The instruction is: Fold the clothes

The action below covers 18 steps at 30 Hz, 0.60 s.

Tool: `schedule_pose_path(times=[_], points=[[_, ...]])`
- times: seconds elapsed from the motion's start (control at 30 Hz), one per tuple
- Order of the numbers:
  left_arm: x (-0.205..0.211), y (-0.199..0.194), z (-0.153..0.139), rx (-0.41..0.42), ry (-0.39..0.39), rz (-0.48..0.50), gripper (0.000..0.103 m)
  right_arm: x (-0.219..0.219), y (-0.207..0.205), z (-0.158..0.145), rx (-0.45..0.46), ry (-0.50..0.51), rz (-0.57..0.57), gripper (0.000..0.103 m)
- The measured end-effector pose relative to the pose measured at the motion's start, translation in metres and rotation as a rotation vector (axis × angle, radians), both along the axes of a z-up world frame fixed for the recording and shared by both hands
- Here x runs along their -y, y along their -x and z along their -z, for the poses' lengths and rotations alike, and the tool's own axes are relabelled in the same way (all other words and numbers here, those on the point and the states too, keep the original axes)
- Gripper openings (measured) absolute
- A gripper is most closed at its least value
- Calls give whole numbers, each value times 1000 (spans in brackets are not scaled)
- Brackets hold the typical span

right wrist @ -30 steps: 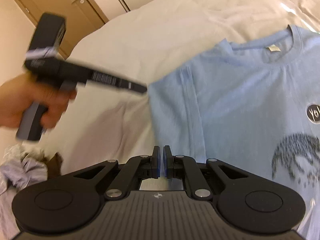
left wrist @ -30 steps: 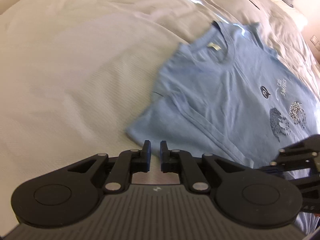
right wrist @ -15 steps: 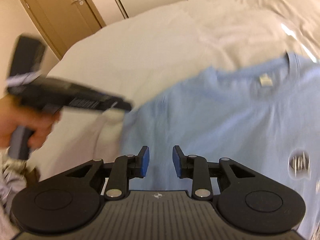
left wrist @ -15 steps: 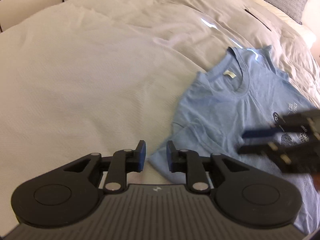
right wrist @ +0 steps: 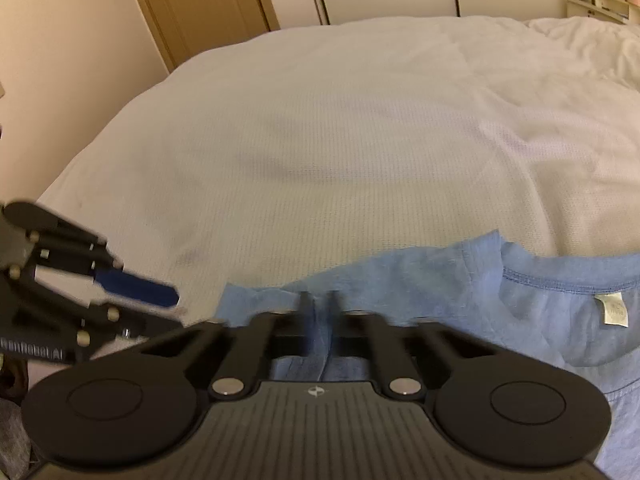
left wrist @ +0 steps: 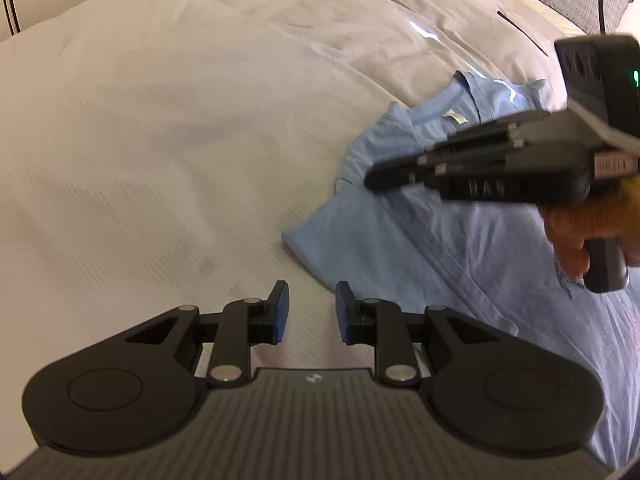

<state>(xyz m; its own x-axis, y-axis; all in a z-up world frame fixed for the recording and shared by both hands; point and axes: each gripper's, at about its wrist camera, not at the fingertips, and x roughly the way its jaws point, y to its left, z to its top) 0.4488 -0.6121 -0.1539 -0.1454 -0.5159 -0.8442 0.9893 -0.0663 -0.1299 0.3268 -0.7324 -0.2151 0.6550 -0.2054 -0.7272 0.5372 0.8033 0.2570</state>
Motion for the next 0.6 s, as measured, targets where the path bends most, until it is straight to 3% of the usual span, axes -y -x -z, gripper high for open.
schedule_pose_path(times=[0.2, 0.3, 0.4, 0.5, 0.6], points=[[2, 6, 5, -6, -2, 11, 22, 4, 20, -10, 36, 27, 77, 3], [9, 10, 7, 2, 3, 13, 24, 5, 18, -3, 5, 6, 61, 14], [18, 12, 11, 12, 4, 16, 25, -2, 27, -9, 8, 31, 102, 16], [28, 11, 16, 17, 0, 20, 25, -27, 52, -31, 24, 45, 134, 19], [38, 11, 21, 25, -6, 28, 25, -62, 65, -37, 30, 0, 64, 19]])
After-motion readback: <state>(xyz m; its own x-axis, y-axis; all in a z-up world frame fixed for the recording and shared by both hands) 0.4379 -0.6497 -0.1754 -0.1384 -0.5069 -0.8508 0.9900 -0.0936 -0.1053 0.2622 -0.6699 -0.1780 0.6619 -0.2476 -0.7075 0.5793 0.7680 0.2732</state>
